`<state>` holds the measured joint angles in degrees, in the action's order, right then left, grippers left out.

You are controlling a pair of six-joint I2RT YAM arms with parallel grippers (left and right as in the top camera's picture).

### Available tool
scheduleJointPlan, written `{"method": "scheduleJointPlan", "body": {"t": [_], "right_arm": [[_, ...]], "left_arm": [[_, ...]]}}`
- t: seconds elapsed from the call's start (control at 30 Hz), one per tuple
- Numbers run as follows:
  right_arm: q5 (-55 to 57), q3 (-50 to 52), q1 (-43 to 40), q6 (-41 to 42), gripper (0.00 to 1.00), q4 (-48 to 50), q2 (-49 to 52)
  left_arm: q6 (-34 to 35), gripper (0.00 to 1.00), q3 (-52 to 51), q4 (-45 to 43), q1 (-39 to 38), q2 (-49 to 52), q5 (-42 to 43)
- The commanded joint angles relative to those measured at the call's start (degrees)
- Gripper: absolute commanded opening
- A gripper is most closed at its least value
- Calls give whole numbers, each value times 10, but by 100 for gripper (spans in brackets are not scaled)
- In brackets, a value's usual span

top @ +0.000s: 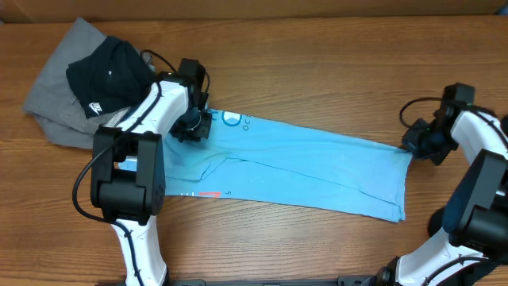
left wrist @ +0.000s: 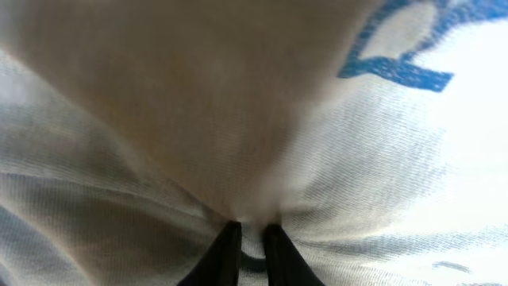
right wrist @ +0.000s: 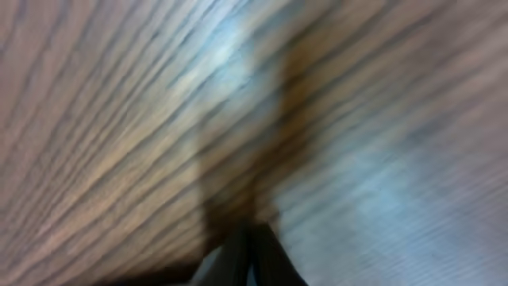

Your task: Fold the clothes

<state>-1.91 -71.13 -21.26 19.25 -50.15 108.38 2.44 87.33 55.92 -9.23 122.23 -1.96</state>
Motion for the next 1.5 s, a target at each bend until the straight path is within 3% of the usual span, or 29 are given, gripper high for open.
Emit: {"method": "scheduleJointPlan", "body": {"t": [0.0, 0.07, 0.13, 0.4, 0.5, 0.7, 0.97, 1.23, 1.47], "right_arm": [[34, -44, -14, 24, 6, -19, 3], [34, -52, -16, 25, 8, -30, 3], [36, -54, -17, 32, 24, -32, 3], [12, -54, -31, 43, 22, -40, 3], [-88, -54, -33, -28, 18, -29, 3], [-269, -54, -26, -122, 25, -24, 3], [-124, -31, -1, -12, 25, -66, 3], [-112, 51, -2, -5, 26, 16, 4], [-17, 60, -23, 100, 28, 60, 15]], "left_arm": [[10, 14, -38, 8, 28, 37, -28], [10, 13, -38, 8, 30, 37, -29], [10, 13, -38, 8, 31, 37, -29], [10, 12, -35, 12, 31, 37, -29], [10, 10, -18, 30, 31, 36, -26], [10, 15, 76, 116, 31, 18, -24], [36, 43, 151, 171, 36, -84, -24], [51, 47, 151, 236, 60, -129, -19], [50, 53, 145, 247, 70, -129, -20]]}}
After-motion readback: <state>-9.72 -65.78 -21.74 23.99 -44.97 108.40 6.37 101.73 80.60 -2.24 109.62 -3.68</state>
